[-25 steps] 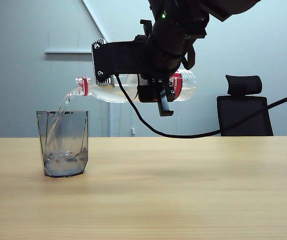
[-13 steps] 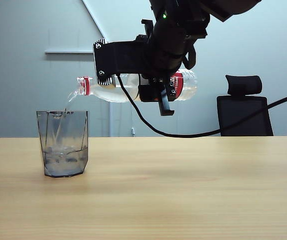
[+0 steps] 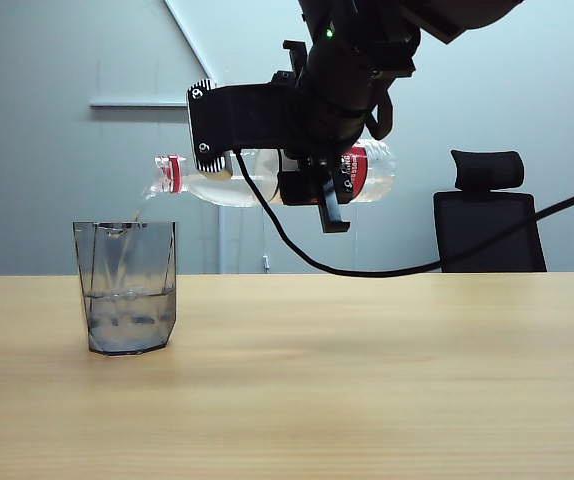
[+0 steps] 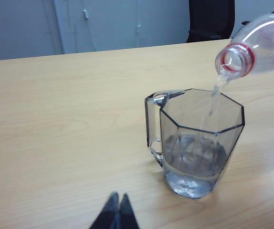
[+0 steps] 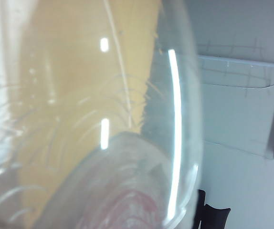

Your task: Pick up the mineral water bottle on the table and pour water into the mug until it's half full.

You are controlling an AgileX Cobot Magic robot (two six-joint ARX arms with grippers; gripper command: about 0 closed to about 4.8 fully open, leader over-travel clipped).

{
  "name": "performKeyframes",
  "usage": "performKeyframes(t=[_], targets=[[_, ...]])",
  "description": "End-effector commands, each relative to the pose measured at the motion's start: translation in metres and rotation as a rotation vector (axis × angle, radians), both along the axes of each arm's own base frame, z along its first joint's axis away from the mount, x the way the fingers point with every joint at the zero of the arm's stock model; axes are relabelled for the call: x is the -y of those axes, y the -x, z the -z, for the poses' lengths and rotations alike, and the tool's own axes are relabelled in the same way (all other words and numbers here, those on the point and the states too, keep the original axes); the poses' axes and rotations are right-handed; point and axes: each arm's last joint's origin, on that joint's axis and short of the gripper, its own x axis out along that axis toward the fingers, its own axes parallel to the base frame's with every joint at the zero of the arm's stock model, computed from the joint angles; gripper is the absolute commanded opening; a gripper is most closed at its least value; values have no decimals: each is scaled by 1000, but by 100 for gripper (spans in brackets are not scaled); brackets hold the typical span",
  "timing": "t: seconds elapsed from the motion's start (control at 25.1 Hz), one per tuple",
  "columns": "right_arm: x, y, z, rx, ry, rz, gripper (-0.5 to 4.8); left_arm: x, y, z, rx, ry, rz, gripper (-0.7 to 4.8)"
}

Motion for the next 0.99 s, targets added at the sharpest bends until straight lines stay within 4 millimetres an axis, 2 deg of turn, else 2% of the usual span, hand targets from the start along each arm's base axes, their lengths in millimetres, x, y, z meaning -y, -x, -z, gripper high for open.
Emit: performKeyframes(t=[0.04, 0.12, 0.48, 0.76, 0.84, 0.95, 0.99], targets=[[-1, 0, -9, 30, -33, 7, 241, 0, 0, -2, 11, 7, 0, -2], [-1, 0, -8, 27, -42, 9, 241, 0, 0, -2, 11, 7, -1, -2], [1, 1, -2, -105, -296, 114, 241, 0, 0, -2, 10, 8, -1, -2], [0, 2, -2, -280, -783, 227, 244, 0, 0, -2, 11, 7, -1, -2], [0, 4, -2, -405, -967, 225, 279, 0, 0, -2, 11, 7, -1, -2], [6, 3, 2, -602, -1196, 211, 279, 0, 0, -2, 11, 7, -1, -2], [10, 2, 4, -604, -1227, 221, 278, 0, 0, -2, 11, 7, -1, -2]])
